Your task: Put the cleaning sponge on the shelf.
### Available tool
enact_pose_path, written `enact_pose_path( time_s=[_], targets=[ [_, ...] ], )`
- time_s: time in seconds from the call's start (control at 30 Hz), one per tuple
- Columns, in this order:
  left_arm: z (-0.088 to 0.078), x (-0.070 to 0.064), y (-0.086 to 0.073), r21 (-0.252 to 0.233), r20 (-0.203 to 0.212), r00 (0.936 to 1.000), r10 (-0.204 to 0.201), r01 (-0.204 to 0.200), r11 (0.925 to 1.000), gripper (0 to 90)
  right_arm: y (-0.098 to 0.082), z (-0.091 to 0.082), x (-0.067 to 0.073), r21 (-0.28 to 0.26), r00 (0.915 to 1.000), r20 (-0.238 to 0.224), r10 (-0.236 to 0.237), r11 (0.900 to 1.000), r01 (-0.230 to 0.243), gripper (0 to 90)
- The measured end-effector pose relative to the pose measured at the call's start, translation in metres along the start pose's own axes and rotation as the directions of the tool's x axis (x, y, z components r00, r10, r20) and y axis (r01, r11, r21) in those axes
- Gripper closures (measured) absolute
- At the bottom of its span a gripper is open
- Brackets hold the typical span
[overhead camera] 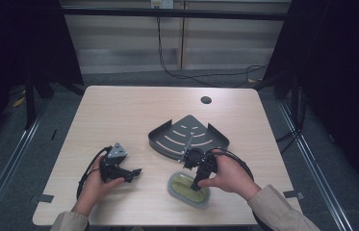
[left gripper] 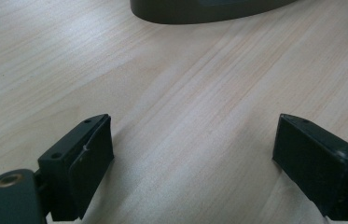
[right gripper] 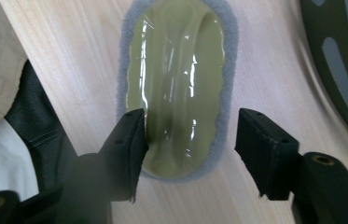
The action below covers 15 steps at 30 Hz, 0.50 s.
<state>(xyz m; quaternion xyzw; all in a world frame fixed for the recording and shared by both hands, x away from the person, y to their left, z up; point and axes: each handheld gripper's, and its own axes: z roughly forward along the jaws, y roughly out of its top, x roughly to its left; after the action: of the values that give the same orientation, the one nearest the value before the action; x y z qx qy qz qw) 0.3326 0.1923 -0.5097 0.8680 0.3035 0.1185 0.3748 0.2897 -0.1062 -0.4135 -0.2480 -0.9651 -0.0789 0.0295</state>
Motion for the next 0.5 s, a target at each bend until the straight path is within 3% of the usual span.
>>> enact_pose_path(
  time_s=[0.2, 0.5],
  targets=[
    [0.0, 0.0, 0.0, 0.0, 0.002, 1.0, 0.001, -0.001, 1.0, 11.5, 0.005, 0.007, 0.003, 0.03, 1.0, -0.006, 0.005, 1.0, -0.005, 49.8],
    [0.0, 0.0, 0.0, -0.001, 0.004, 1.0, 0.004, -0.004, 1.0, 11.5, 0.016, 0.011, 0.006, 0.058, 1.0, 0.001, 0.003, 0.998, -0.003, 70.5]
  ],
)
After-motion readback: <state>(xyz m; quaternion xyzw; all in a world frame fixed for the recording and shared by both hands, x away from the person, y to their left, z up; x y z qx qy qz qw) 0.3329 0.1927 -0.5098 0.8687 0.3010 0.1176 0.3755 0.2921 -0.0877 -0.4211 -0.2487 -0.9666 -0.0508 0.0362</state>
